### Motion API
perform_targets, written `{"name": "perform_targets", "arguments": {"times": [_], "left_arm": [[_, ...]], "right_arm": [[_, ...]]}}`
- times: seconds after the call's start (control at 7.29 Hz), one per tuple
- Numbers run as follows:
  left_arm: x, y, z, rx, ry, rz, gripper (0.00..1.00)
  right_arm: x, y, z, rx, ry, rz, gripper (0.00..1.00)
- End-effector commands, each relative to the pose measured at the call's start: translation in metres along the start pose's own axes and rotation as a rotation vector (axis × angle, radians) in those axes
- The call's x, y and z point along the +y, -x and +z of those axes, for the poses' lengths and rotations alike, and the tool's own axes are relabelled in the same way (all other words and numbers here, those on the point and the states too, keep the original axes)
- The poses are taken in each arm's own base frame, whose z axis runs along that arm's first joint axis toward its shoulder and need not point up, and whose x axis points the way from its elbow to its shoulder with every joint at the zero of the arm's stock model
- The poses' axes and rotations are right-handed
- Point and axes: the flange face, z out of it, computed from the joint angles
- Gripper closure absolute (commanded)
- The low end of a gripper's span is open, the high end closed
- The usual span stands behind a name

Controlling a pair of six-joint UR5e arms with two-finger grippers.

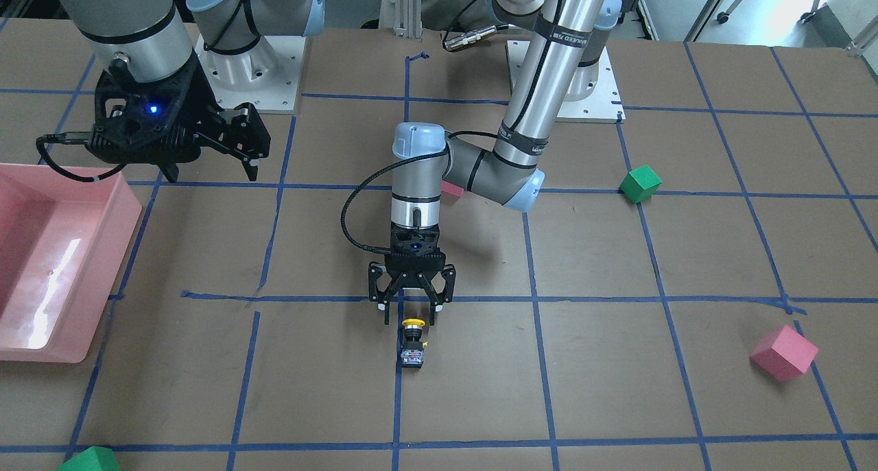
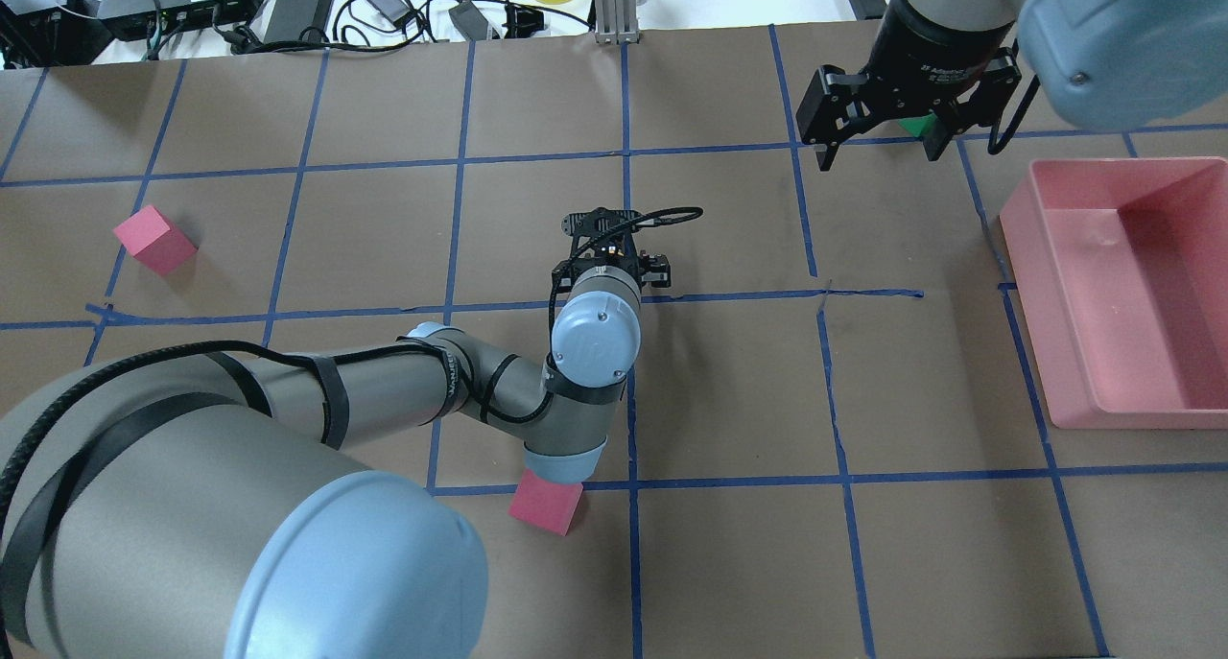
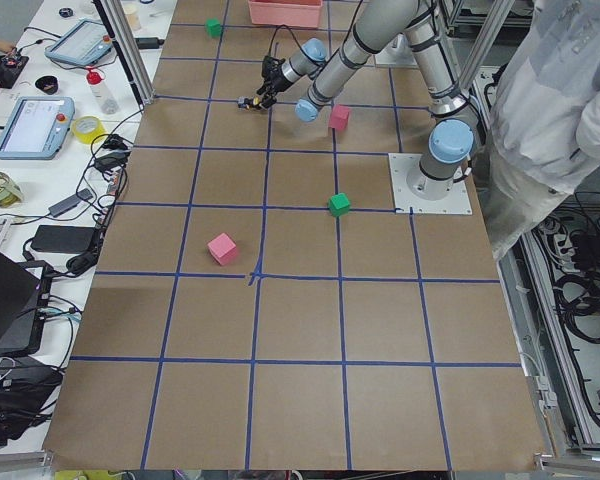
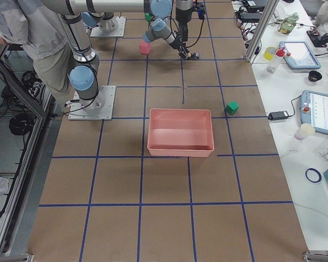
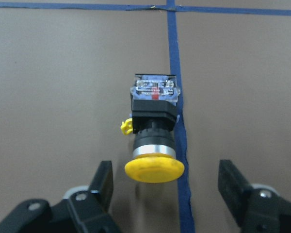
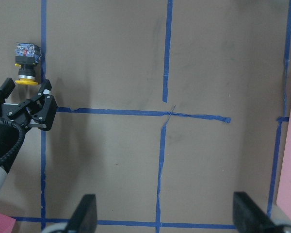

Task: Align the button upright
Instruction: 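Grasp the switch by its yellow cap with the left gripper and lift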

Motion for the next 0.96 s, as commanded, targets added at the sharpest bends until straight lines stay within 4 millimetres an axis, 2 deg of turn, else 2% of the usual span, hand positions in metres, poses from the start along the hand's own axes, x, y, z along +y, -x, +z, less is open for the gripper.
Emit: {"name": "perform_targets", "arguments": {"times": [0.0, 0.27, 0.41, 0.55, 0.69, 0.82], "left_arm": [[0.002, 0.000, 0.003, -0.004, 0.002, 0.034, 0.34], [0.003, 0.002, 0.004, -0.019, 0.000, 0.055, 0.51], [0.003, 0.003, 0.004, -0.022, 0.002, 0.064, 0.69], [0.003, 0.003, 0.004, -0.024, 0.002, 0.067, 0.94], [-0.004, 0.003, 0.000, -0.021, -0.006, 0.077, 1.00], [-0.011, 0.005, -0.004, -0.023, -0.008, 0.087, 1.00]], "right_arm": [[0.001, 0.000, 0.001, 0.003, 0.008, 0.003, 0.00], [0.002, -0.001, 0.002, 0.007, 0.013, 0.003, 0.00], [0.002, -0.001, 0.002, 0.007, 0.013, 0.003, 0.00], [0.002, -0.001, 0.002, 0.007, 0.013, 0.003, 0.00], [0.002, -0.001, 0.002, 0.007, 0.013, 0.003, 0.00], [0.002, -0.001, 0.002, 0.009, 0.015, 0.003, 0.00]]}}
